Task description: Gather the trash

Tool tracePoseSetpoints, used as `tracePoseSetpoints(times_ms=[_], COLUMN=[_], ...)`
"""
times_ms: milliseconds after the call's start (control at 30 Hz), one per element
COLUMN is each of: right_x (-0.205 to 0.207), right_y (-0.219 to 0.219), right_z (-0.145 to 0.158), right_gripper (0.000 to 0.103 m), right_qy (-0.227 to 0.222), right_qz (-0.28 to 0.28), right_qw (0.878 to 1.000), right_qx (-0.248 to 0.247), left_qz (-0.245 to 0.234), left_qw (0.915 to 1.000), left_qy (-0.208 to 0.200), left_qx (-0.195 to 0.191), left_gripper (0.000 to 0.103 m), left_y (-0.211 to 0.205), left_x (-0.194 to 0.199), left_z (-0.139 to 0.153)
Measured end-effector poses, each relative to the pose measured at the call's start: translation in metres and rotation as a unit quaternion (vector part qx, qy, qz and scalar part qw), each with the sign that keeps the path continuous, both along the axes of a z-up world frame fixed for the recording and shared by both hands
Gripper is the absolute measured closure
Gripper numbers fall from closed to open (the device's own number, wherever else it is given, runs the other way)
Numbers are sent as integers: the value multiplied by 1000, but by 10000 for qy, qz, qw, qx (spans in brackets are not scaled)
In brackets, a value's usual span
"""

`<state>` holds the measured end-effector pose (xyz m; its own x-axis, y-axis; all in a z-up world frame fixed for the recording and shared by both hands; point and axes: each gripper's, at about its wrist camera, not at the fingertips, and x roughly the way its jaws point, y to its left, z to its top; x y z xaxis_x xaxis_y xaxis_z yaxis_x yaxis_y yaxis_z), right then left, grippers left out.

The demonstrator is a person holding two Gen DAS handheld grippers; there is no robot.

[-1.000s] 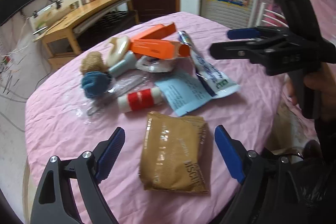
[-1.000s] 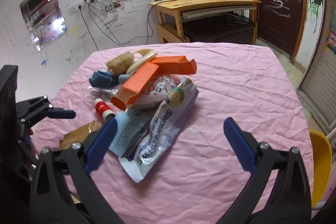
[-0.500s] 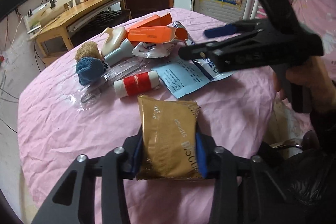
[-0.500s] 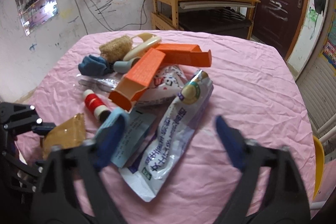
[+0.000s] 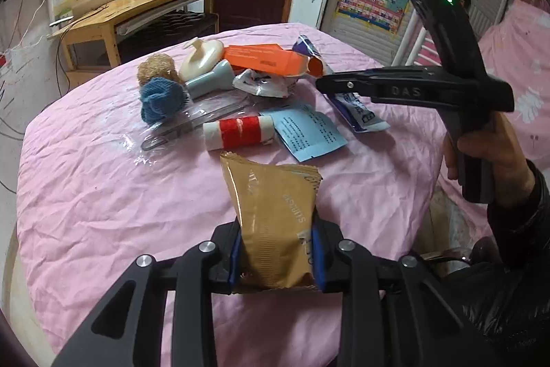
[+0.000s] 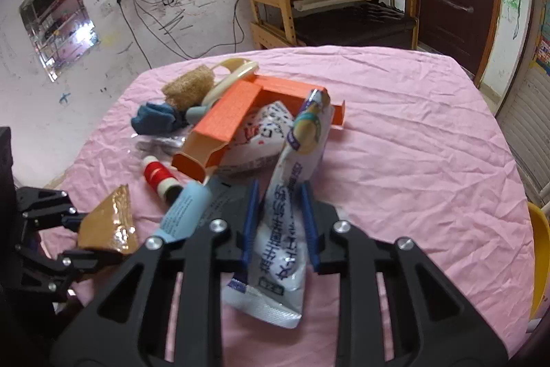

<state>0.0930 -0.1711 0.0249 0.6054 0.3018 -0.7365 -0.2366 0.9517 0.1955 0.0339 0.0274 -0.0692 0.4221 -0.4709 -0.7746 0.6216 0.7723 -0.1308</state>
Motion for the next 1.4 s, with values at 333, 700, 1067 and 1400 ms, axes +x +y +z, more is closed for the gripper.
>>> tracePoseSetpoints(times_ms=[333,700,1067,1400], right_x=[-15,-35,-38,18], right_y=[-23,-119,-198,-154], right_z=[19,38,22,-4], right_gripper=[82,82,82,21], right_qy=[-363,-860,-692,20], right_qz=[-65,-802,-912,-601], right_qw=[9990,9919,9894,9957], right_qx=[257,482,895,707], left_qz=[252,-213,-623,-154], left_qw=[9991,9962,9927,9936], left_qy=[-353,-816,-1029,-1107], left_qx=[39,199,110,135], left_gripper=[75,75,75,75], left_y=[1,-75,-189,-169], left_x=[-4,2,20,30], left_z=[31,74,95,108])
